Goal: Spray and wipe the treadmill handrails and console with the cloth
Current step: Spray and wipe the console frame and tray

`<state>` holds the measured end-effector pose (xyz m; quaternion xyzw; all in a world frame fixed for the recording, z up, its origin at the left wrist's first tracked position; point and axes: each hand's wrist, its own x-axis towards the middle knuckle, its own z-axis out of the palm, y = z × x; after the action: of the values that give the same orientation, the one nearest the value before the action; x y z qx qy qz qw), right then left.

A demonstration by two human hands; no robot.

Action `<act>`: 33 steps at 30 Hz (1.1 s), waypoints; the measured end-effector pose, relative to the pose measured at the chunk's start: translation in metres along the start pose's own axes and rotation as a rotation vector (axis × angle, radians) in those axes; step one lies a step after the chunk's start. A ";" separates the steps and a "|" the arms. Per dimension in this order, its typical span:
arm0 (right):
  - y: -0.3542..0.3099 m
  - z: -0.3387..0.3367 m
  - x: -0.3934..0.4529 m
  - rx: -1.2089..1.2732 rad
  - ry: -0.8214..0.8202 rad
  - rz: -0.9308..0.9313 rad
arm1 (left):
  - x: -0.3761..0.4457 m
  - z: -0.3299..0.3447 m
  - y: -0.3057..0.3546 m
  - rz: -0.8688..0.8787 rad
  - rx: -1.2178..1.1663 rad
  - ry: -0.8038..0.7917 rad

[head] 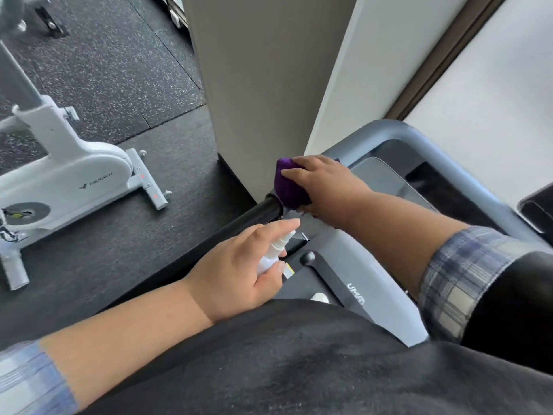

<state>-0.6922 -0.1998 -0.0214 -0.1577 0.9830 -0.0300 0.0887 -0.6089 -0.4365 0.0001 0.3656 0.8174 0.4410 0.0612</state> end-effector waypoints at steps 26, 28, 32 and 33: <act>-0.059 -0.002 -0.119 0.283 0.339 0.332 | 0.021 0.010 0.027 0.156 0.102 -0.128; -0.047 0.000 -0.142 0.311 0.360 0.432 | 0.030 0.021 0.038 0.161 0.097 -0.167; -0.029 0.013 -0.188 0.363 0.364 0.606 | 0.044 0.052 0.057 0.203 0.100 -0.239; -0.025 0.015 -0.199 0.370 0.362 0.629 | 0.047 0.061 0.062 0.208 0.110 -0.250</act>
<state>-0.4958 -0.1615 -0.0016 0.1773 0.9610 -0.2050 -0.0541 -0.5836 -0.3435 0.0215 0.5033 0.7838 0.3508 0.0964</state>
